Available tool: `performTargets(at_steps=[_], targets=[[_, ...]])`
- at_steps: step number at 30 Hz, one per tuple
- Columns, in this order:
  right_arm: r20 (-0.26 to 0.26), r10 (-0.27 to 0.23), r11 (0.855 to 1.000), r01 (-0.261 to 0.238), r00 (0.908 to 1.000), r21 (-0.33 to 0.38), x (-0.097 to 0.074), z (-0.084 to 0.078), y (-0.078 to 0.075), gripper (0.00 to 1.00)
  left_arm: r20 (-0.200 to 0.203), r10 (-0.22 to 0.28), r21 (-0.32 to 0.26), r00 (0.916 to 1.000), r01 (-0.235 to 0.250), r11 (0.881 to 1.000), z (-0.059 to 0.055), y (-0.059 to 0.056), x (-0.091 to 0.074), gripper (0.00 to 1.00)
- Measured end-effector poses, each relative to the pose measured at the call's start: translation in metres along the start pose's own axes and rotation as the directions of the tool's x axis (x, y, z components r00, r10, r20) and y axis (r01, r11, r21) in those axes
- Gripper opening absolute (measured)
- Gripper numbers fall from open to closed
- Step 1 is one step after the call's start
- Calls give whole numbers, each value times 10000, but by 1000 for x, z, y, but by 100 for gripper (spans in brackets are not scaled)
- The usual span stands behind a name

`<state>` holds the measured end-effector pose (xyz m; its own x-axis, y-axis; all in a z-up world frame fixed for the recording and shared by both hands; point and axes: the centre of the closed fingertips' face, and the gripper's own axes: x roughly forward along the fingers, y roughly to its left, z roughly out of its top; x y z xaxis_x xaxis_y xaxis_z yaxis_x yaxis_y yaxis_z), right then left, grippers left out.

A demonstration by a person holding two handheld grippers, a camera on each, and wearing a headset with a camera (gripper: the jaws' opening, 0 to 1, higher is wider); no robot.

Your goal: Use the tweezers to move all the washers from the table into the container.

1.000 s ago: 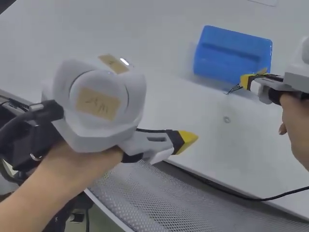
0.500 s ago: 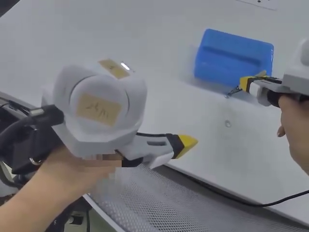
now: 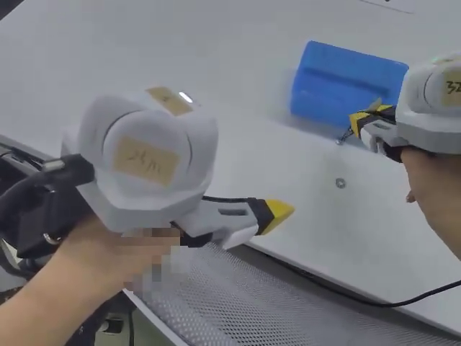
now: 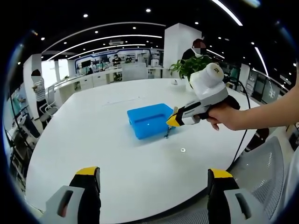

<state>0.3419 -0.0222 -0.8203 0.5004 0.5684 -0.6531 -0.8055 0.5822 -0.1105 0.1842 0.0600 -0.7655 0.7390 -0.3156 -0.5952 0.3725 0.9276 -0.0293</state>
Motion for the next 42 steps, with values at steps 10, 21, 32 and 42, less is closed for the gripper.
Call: performTargets(at_steps=[10,21,32,42], targets=[[9,285,9927,-284,9996,1173,-12,11,-2,0,58,60,67,10000,-61,10000,3,3,-3,97],[682,583,9836,-690,9960,1665,-22,40,-12,0,151,93,103,9998,-94,9999,9,3,-2,97],[1135,382,9895,-535,9928,1346,-24,59,-24,0,208,171,58,9996,-172,9998,16,8,6,97],[923,229,9902,-353,9955,1351,-6,50,-35,0,49,178,-51,9998,-178,9998,18,14,19,97]])
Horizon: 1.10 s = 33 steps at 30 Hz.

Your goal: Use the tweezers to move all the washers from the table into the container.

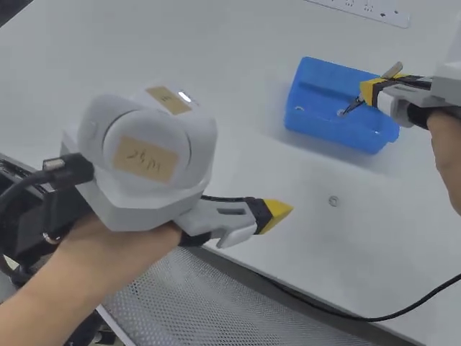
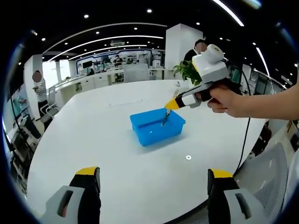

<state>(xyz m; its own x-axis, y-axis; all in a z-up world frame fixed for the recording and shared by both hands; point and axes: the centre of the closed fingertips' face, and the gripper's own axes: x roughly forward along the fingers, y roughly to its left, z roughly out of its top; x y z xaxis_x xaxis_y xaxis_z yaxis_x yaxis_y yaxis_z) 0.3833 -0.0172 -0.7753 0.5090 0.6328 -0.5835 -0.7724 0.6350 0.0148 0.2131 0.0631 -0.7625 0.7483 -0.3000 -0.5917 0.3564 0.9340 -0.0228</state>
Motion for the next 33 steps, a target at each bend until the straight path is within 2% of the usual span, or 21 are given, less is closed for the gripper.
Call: performTargets(at_steps=[12,16,33], targets=[[-538,24,10000,-23,9985,25,24,-22,-6,1,-234,7,-136,9997,-10,9999,-3,8,11,98],[-684,134,9998,-126,9976,123,30,-27,-6,1,-164,-25,-268,9999,21,9996,-1,8,12,99],[-643,-18,9999,10,9979,-124,32,-28,-3,1,-178,-33,-381,9998,26,9993,-4,7,8,99]])
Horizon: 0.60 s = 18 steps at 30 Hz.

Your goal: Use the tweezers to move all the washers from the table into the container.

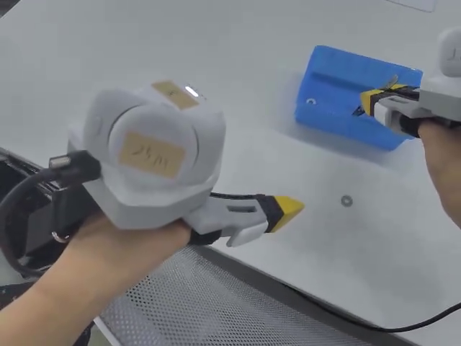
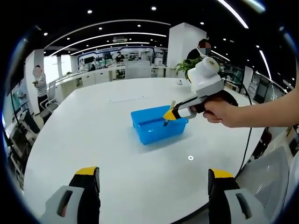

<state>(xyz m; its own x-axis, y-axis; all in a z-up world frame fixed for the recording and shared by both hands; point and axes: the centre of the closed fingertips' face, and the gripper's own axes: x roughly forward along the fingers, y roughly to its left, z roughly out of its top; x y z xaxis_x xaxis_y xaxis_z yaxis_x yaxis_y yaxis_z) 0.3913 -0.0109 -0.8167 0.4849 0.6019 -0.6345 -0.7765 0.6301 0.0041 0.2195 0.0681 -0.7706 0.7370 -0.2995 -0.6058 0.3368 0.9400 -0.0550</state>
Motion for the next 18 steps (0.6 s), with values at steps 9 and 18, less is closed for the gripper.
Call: performTargets(at_steps=[9,18], targets=[[310,38,9999,-42,9995,128,-16,8,0,2,222,82,284,9997,-88,9996,3,-2,-7,97],[841,67,9995,-93,9964,313,-49,16,7,2,327,-93,154,9994,88,9998,2,-14,-12,98]])
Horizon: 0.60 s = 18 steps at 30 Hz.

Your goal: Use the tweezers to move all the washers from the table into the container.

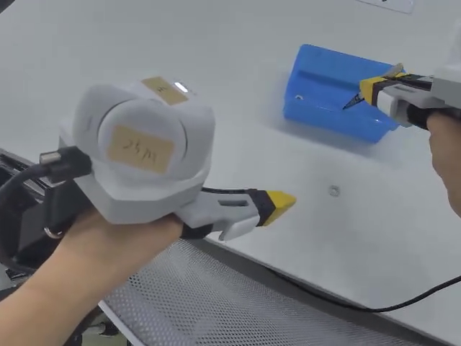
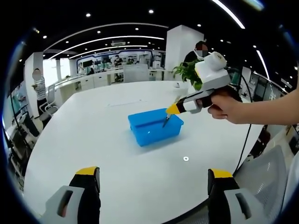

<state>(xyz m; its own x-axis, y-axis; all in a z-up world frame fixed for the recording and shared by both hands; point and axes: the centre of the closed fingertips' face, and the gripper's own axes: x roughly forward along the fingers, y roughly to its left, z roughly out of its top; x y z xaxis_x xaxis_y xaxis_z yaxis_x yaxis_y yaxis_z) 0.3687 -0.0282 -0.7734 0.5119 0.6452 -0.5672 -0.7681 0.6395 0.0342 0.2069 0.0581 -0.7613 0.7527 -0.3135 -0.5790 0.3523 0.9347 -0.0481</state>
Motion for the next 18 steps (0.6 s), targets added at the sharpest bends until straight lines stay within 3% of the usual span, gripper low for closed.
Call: performTargets(at_steps=[7,18], targets=[[-13,108,9999,-108,9999,87,-30,-16,13,2,131,-87,-203,9999,90,9998,-1,-12,-9,98],[-808,336,9992,-318,9962,234,-39,-60,32,2,99,-42,39,9999,41,10000,-4,-19,-20,98]])
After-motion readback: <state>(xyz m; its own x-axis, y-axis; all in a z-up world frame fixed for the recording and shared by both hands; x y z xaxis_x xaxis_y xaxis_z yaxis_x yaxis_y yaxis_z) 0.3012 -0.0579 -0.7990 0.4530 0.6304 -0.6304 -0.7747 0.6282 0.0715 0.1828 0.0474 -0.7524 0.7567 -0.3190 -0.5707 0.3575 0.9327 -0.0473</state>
